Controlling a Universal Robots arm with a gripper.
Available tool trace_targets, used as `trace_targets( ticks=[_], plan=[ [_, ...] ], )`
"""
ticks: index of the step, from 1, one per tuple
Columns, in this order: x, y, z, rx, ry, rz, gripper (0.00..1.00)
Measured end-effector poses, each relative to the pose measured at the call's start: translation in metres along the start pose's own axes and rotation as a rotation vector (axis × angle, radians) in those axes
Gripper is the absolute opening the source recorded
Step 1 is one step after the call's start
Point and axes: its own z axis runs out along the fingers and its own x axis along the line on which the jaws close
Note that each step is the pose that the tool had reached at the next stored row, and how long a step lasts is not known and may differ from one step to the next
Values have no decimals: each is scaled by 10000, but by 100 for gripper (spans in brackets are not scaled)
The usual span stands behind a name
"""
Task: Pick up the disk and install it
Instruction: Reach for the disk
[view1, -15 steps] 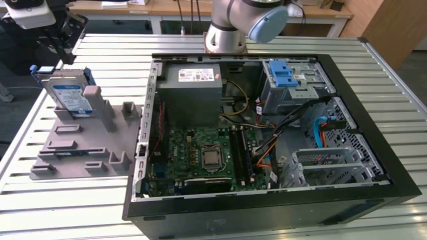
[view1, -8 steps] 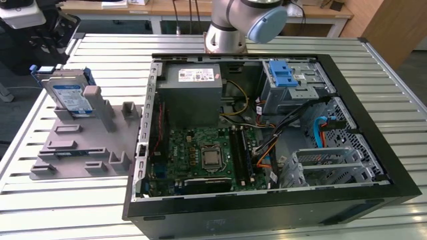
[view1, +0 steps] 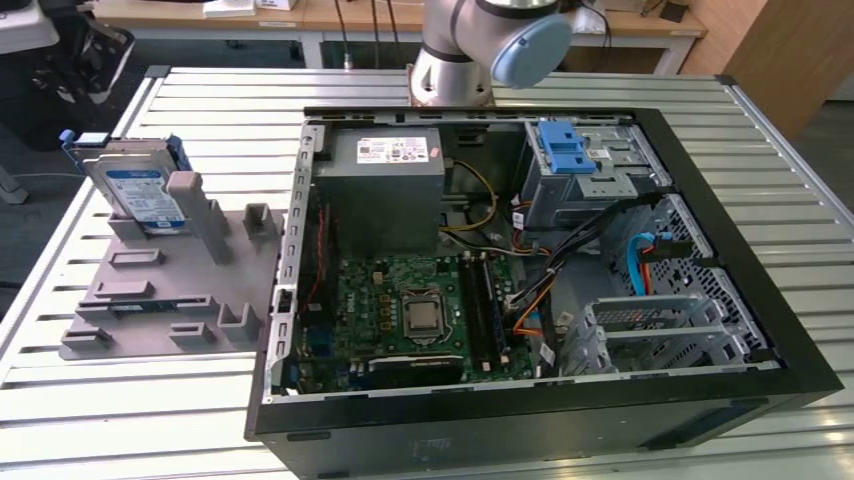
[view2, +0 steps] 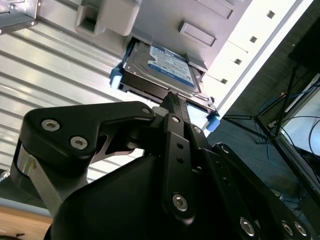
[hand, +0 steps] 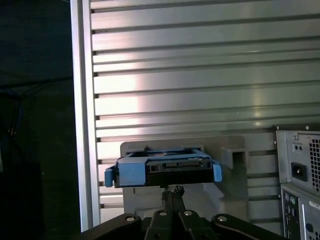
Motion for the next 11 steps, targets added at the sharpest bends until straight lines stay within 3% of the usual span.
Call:
trace_targets(
  ticks=[8,11],
  plan=[
    [219,48,31,0,0,0,11],
    [226,47,32,0,0,-1,11]
  ],
)
